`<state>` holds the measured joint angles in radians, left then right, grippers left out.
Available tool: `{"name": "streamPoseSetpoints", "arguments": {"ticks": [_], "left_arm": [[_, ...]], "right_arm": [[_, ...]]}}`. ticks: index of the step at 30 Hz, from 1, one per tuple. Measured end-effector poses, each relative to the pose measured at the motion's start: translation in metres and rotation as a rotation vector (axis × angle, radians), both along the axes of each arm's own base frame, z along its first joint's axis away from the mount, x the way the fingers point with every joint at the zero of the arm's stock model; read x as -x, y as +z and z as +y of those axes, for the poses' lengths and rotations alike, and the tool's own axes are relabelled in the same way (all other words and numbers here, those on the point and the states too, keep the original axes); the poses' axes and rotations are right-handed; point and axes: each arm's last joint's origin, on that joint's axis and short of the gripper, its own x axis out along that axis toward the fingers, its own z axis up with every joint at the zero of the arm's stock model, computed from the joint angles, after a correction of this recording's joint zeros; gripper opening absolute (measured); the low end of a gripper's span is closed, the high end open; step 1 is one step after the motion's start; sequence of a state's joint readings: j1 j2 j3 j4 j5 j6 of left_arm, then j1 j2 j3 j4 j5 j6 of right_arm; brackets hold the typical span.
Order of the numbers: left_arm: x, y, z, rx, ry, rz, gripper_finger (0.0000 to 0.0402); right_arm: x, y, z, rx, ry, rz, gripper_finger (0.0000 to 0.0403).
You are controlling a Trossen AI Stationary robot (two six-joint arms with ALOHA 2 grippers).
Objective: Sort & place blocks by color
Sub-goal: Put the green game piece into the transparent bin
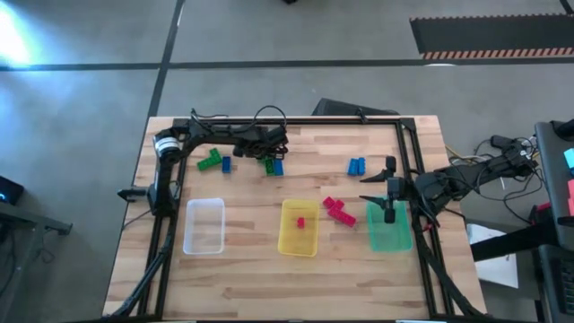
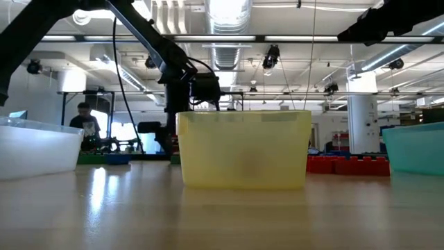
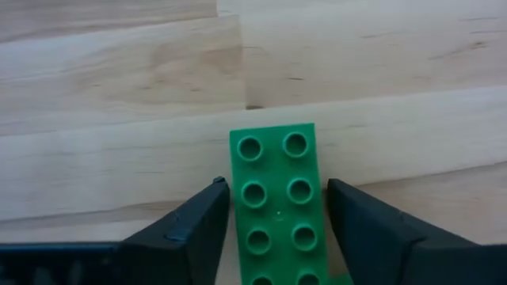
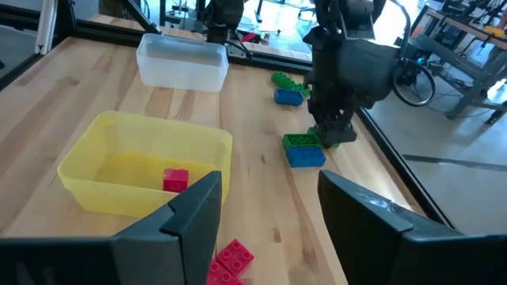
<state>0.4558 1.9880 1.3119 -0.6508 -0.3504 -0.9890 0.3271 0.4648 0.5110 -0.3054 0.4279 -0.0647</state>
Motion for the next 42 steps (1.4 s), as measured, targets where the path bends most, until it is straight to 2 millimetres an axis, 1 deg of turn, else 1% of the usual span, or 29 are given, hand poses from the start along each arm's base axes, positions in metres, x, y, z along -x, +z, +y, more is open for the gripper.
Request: {"name": "streamPoseSetpoints", "arguments": {"ticks": [5, 12, 16, 18, 20, 25, 27, 29, 32, 35, 38, 42], "left_arm": [[0.001, 0.0, -0.001, -0.012, 0.003, 0.012, 0.0126], [0.001, 0.0, 0.0, -0.039, 0.002, 0.029, 0.0126], [0.0, 0.003, -0.003, -0.084, -0.035, 0.066, 0.0126], [-0.003, 0.013, -0.006, -0.118, -0.068, 0.066, 0.0126], [-0.005, 0.027, -0.009, -0.166, -0.094, 0.06, 0.0126], [0.0, 0.067, -0.022, -0.246, -0.206, 0.038, 0.0126], [0.003, 0.086, -0.032, -0.276, -0.325, 0.045, 0.0126], [0.008, 0.106, -0.045, -0.283, -0.54, 0.071, 0.0126], [0.02, 0.132, -0.07, -0.273, -0.85, 0.095, 0.0126], [0.042, 0.155, -0.101, -0.26, -1.119, 0.167, 0.0126], [0.068, 0.167, -0.13, -0.231, -1.293, 0.256, 0.0126], [0.095, 0.17, -0.162, -0.193, -1.487, 0.354, 0.0134]], "right_arm": [[0.0, 0.0, 0.0, 0.0, -0.001, 0.0, 0.0201], [0.0, 0.0, 0.0, 0.0, -0.002, 0.0, 0.0201], [0.0, 0.0, 0.0, 0.001, -0.002, 0.0, 0.0201], [0.0, 0.0, 0.0, 0.005, -0.002, -0.001, 0.0201], [0.0, 0.001, 0.0, 0.014, -0.012, -0.006, 0.0201], [0.0, 0.001, -0.001, 0.016, -0.018, -0.006, 0.0201], [0.0, 0.001, -0.001, 0.016, -0.017, -0.008, 0.0201], [0.0, 0.001, -0.001, 0.018, -0.017, -0.008, 0.0201], [0.0, 0.001, -0.001, 0.018, -0.017, -0.009, 0.0201], [-0.001, 0.001, 0.0, 0.018, -0.017, -0.01, 0.0201], [-0.001, 0.001, 0.0, 0.018, -0.017, -0.01, 0.0201], [-0.001, 0.001, 0.0, 0.018, -0.017, -0.01, 0.0201]]}}
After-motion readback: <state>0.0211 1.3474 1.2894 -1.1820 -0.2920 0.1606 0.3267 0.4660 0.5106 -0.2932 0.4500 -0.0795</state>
